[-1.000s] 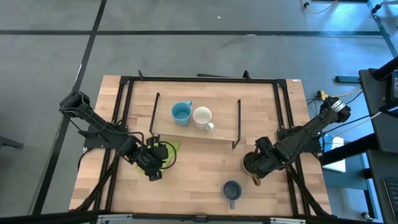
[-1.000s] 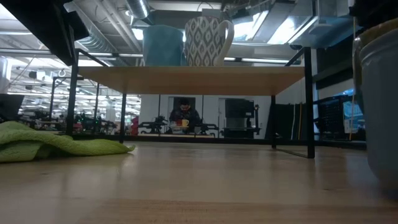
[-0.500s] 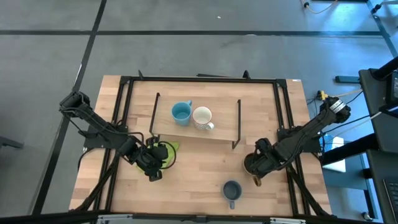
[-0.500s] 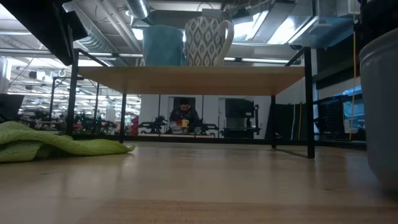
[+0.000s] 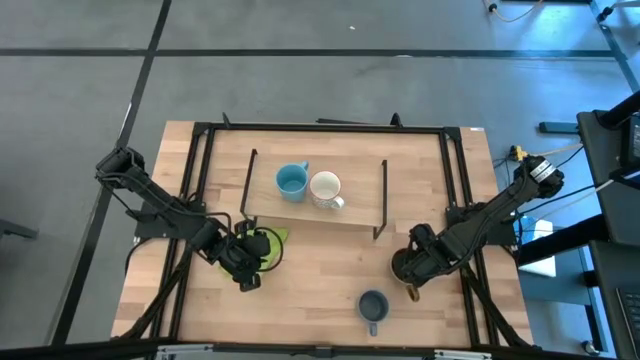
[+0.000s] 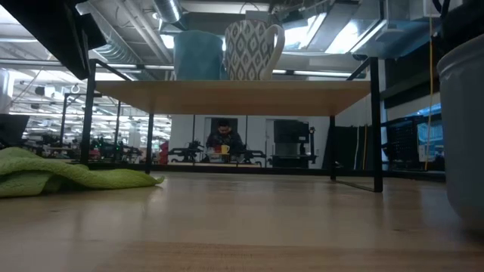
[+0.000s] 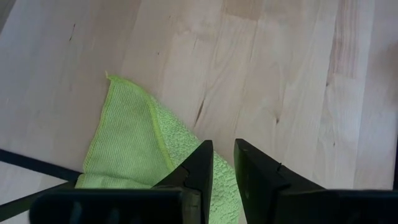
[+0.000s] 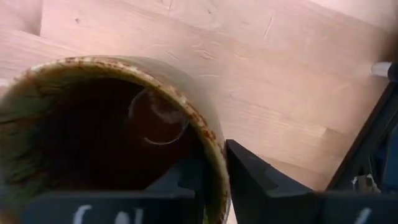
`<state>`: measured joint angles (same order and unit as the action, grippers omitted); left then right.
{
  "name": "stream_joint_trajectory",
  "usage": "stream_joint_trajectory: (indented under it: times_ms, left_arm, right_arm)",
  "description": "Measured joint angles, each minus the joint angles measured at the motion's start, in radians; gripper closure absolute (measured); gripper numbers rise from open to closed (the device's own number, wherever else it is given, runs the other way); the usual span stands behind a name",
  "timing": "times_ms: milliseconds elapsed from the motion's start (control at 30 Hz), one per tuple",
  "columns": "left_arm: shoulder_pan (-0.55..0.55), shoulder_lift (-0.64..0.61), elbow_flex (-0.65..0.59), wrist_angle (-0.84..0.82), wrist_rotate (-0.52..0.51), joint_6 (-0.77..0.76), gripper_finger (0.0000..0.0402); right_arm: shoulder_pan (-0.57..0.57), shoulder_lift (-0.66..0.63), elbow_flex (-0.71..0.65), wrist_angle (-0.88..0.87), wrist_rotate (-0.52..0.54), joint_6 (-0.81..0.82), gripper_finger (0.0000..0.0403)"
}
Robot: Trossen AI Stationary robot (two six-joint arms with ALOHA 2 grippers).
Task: Stack small to large cups/mugs on shelf
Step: Put the green mug on the shelf, then adjust the gray patterned mug on the shelf
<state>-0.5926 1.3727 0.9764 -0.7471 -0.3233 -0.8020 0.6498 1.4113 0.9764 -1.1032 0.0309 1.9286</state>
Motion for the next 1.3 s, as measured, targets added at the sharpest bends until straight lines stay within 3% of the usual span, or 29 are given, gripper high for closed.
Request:
stream_joint_trajectory:
  times_ms: [400,800,1100,1200,1300]
  left_arm:
    - [0.0,0.0,0.0,-0.002,-0.001,0.0,0.0341]
    - [0.0,0.0,0.0,-0.001,-0.001,0.0,0.0341]
    - [0.003,0.0,0.0,0.0,-0.002,0.0,0.0341]
    - [0.003,0.0,0.0,0.0,-0.005,0.0,0.0341]
    - [0.003,0.0,0.0,0.0,-0.007,0.0,0.0341]
  right_arm:
    - [0.0,0.0,0.001,-0.031,0.02,-0.001,0.0303]
    - [0.0,-0.003,0.011,-0.07,0.043,-0.027,0.0299]
    - [0.0,-0.038,0.103,-0.135,0.056,-0.035,0.0299]
    - [0.0,-0.046,0.159,-0.143,0.097,-0.033,0.0299]
    - [-0.009,-0.047,0.244,-0.137,0.206,-0.047,0.0299]
